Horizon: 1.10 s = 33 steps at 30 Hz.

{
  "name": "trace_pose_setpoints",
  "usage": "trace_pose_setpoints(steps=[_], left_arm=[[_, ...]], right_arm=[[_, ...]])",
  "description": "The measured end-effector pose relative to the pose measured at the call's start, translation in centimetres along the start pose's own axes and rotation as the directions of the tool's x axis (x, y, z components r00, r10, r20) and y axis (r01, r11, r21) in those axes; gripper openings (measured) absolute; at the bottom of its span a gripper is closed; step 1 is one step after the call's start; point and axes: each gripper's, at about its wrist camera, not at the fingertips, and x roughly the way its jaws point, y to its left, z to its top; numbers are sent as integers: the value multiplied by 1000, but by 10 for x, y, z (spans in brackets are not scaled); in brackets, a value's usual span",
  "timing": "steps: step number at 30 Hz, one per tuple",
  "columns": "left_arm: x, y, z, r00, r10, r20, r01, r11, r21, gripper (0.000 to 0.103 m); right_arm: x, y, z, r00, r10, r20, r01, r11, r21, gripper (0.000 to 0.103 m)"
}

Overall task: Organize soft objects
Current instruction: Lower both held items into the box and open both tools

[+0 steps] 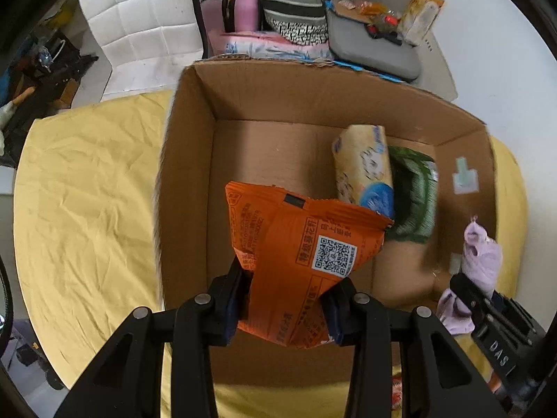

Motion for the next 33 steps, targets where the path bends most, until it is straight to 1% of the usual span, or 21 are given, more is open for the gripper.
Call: trace_pose_setpoints(steps=[5,8,12,16,17,19,20,22,26,30,32,33], left_arm=[[24,-2,30,999,13,-36,-13,1000,11,36],[41,-7,49,997,7,-74,-6,1000,23,36],[55,-13,64,995,-9,-103,13,999,35,37],[64,-19,75,993,8,-117,-1,998,60,38],[65,-20,76,992,17,-123,-10,998,58,38],[67,-20,77,991,21,-133,-15,999,51,41],[68,-20,77,990,17,-140,-11,999,45,42],[68,-19,77,990,17,-143,-12,999,37,43],[61,-15,75,992,16,-127,-14,1000,19,43],[48,-11,69,995,21,-95,-21,1000,7,44],[40,-9,65,997,24,-70,-24,1000,3,48],[35,-8,61,998,26,-59,-26,1000,-2,50]], right_arm=[[33,4,10,998,-26,-50,25,1000,-12,37],[48,3,13,997,-39,-72,38,999,-15,37],[67,3,16,993,-56,-105,54,998,-18,38],[81,5,15,987,-67,-147,62,997,-39,41],[82,6,15,986,-71,-150,65,997,-41,42],[86,6,15,984,-67,-167,60,997,-49,48],[88,6,15,982,-65,-177,57,997,-50,50],[90,6,16,982,-59,-182,52,998,-46,59],[87,7,15,982,-49,-180,42,998,-44,61],[80,14,16,984,-60,-167,50,997,-63,61],[75,14,18,985,-64,-158,54,996,-66,62],[72,15,17,986,-62,-154,51,996,-69,65]])
